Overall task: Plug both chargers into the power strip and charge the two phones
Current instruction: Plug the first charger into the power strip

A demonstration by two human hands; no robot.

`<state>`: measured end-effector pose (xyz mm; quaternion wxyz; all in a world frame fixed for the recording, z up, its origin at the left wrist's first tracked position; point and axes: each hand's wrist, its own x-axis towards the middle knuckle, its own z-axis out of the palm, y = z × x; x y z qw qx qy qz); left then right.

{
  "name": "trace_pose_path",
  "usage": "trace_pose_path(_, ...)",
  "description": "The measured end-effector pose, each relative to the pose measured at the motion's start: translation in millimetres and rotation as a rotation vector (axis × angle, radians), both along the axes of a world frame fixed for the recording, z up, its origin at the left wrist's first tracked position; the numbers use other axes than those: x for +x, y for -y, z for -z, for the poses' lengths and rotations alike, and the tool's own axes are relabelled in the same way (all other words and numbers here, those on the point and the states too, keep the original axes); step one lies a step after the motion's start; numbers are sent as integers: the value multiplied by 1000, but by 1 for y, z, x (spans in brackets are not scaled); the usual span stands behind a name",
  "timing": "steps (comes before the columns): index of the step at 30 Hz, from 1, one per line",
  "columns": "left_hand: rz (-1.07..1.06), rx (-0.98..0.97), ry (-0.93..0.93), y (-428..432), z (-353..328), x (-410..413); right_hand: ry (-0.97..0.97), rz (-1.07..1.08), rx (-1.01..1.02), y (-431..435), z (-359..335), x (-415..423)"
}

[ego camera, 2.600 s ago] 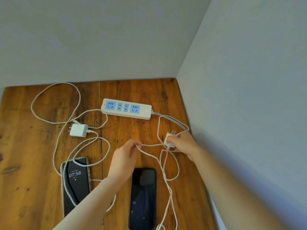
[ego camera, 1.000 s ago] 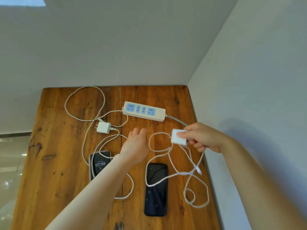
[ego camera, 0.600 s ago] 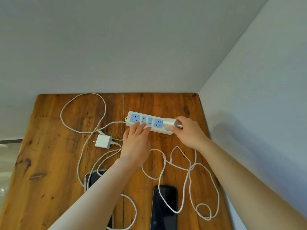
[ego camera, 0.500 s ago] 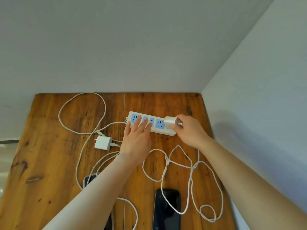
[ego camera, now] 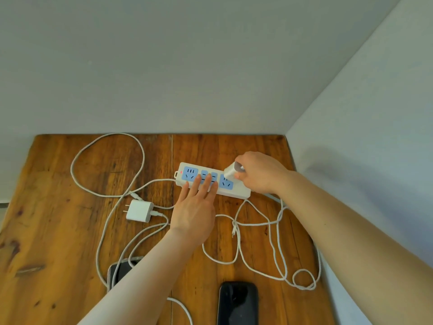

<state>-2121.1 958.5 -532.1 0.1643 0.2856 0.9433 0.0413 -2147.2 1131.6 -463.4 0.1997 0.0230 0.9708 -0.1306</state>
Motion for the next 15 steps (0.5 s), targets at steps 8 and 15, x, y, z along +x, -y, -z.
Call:
trace_pose_path(8,-15,9,31,-1,-4,-4,149,45,-109,-15,-2,-15)
trace_pose_path(15,-28,36,44,-2,-5,-6,10,-104,80,10,1,-11)
